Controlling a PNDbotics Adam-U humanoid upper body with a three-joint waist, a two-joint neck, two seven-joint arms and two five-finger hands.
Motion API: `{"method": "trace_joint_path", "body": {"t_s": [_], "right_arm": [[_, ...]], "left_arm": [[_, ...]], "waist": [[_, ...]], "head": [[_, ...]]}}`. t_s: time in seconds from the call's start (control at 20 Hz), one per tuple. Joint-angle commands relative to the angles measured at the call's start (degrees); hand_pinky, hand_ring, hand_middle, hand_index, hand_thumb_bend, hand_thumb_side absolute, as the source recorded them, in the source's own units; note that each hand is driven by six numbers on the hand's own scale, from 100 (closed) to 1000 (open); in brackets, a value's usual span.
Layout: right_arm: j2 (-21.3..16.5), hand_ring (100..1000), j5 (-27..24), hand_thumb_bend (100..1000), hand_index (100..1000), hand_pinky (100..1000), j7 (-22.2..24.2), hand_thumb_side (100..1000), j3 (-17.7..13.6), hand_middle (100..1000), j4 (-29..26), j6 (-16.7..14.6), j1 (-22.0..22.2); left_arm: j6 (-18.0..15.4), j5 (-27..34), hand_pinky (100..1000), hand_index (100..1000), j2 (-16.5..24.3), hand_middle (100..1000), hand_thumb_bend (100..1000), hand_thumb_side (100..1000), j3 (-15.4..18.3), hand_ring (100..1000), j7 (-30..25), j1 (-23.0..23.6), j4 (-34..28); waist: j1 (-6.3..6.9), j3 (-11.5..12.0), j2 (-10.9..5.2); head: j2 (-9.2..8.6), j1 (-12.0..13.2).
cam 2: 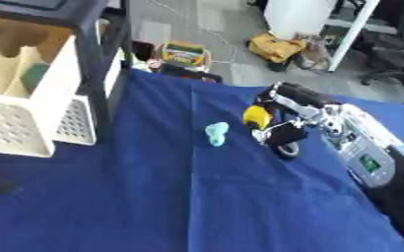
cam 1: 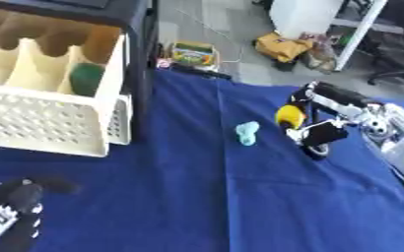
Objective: Pick up objects from table and place into drawer.
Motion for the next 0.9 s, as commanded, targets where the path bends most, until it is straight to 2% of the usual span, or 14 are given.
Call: {"method": "trace_joint_path", "body": {"t_s": [0.05,0.55,0.9], "right_arm": [[-3.04,576,-1.55,100,549,415,-0.3,282,-0.7,309,-2.36,0.43,-0.39],[-4.16,567,-5.5,100,535,408,-0.87,306,-1.09,278,-7.27,1.64,-1.8],[-3.29,562,-7.38,100,530,399,-0.37,325,-0.78,263,-10.24,2.68,-4.47]], "left_arm": [[0.19,0.68,100,773,0.28,100,100,1000,0.32,100,-0.07,-0.25,-0.81],[0.85,2.02,100,771,0.03,100,100,1000,0.62,100,-0.32,0.34,-0.81],[1.35,2.73,100,769,-0.38,100,100,1000,0.94,100,-0.4,0.82,-0.81]], "waist": [[0.52,-0.21,-2.14],[0.11,0.5,-4.67],[-0.32,1.63,-6.04]], "head": [[0.29,0.22],[1.43,0.76],[2.08,0.8]]}}
